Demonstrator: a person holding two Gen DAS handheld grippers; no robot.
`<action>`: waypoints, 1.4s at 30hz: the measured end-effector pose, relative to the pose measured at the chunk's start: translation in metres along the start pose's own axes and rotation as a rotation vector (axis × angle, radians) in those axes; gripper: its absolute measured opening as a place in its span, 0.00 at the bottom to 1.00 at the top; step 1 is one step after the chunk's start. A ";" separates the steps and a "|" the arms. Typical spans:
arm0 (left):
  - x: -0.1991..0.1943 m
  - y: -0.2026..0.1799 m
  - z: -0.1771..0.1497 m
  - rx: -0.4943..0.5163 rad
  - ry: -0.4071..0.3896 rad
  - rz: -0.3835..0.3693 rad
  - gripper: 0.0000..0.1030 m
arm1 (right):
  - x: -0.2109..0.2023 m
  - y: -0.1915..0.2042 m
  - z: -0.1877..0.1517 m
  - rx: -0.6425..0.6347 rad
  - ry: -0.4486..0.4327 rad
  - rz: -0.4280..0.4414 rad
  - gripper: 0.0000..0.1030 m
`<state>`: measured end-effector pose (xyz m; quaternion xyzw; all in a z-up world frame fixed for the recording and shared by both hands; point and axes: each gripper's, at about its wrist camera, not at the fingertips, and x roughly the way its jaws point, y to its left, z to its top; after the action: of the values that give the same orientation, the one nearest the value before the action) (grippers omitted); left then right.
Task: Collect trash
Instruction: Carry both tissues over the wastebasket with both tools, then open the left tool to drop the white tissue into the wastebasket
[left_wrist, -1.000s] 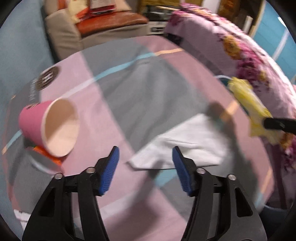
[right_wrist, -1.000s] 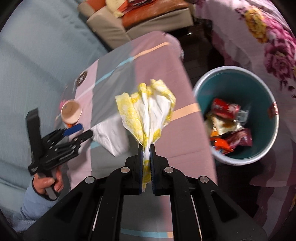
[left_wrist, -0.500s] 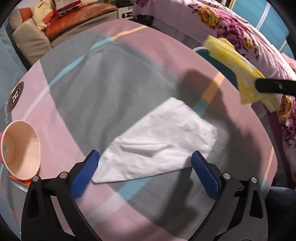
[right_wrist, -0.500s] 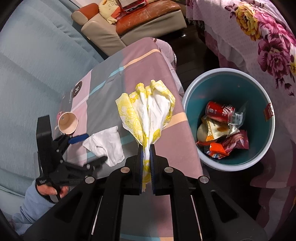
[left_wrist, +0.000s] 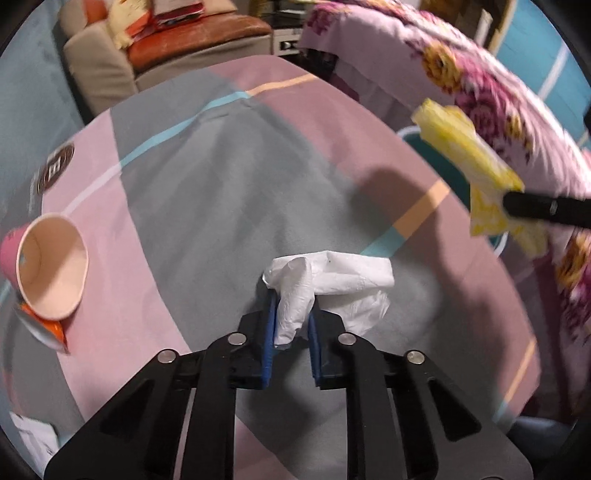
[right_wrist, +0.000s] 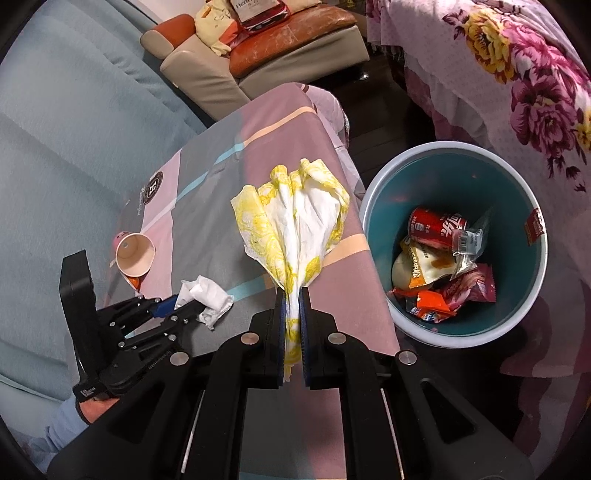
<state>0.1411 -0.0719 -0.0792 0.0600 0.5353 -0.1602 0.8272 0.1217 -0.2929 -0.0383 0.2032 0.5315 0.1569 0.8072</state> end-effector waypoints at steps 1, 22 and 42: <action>-0.003 0.001 0.002 -0.012 -0.011 -0.005 0.15 | -0.001 -0.001 0.000 0.002 -0.004 0.000 0.07; -0.018 -0.108 0.075 0.067 -0.100 -0.161 0.16 | -0.074 -0.069 0.011 0.082 -0.193 -0.124 0.07; 0.015 -0.174 0.104 0.162 -0.050 -0.209 0.25 | -0.089 -0.120 0.019 0.157 -0.216 -0.165 0.07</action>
<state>0.1791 -0.2666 -0.0364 0.0666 0.5031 -0.2896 0.8116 0.1093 -0.4416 -0.0205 0.2369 0.4672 0.0252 0.8514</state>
